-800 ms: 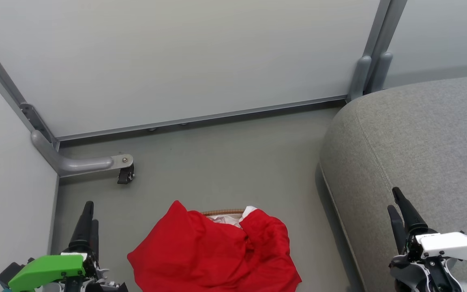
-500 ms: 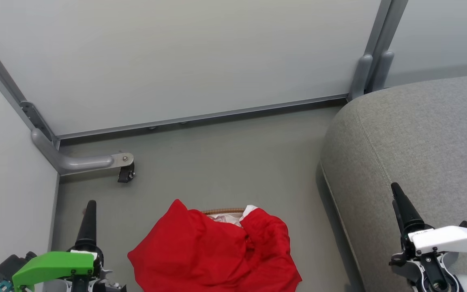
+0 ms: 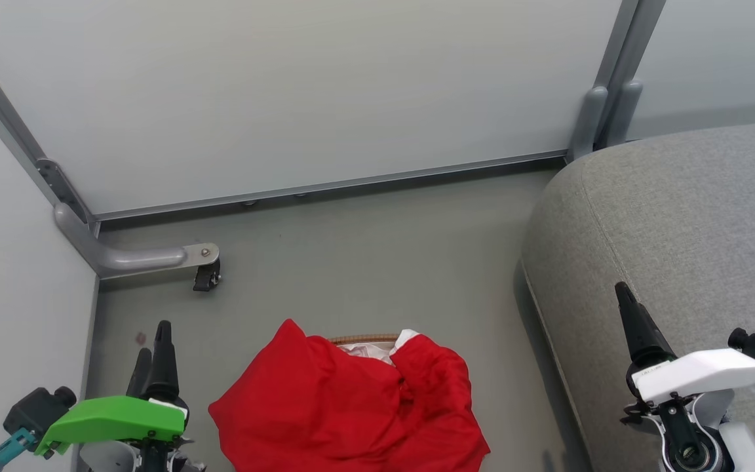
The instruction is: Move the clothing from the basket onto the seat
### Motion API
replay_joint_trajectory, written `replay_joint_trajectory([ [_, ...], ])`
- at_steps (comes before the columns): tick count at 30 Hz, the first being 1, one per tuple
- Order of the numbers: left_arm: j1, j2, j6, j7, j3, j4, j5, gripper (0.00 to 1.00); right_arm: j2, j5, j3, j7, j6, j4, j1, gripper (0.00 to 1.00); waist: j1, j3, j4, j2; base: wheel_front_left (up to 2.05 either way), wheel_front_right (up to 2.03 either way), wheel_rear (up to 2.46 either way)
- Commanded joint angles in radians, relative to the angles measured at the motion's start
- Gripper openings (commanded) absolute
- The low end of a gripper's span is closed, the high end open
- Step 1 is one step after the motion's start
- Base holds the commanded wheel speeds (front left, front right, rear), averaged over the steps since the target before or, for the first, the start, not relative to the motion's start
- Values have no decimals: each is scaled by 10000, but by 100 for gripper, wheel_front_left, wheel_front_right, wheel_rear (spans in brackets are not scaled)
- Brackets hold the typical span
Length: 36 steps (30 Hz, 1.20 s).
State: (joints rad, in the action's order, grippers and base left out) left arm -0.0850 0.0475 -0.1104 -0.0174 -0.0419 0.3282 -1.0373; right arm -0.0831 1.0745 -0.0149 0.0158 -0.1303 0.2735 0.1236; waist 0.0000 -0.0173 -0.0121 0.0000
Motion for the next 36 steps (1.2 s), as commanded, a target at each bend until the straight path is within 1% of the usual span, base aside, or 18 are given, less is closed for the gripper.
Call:
replay_joint_trajectory([
  [1,-340,142,65,-111,79,-95,459,100,-118,-432,61,116,-3,-161,313,100,0,-11,-12,0,0,0,0],
  [16,-451,384,459,-646,754,189,2762,100,-153,-2949,431,655,-4,84,451,100,0,-88,-97,0,0,0,0],
  [32,-306,603,844,-1121,1352,204,4701,100,-157,-4985,776,1134,-5,257,409,100,0,-39,-138,0,0,0,0],
  [36,-241,663,879,-1231,1530,146,5135,100,-168,-5488,772,1241,-5,249,334,100,0,-18,-139,0,0,0,0],
])
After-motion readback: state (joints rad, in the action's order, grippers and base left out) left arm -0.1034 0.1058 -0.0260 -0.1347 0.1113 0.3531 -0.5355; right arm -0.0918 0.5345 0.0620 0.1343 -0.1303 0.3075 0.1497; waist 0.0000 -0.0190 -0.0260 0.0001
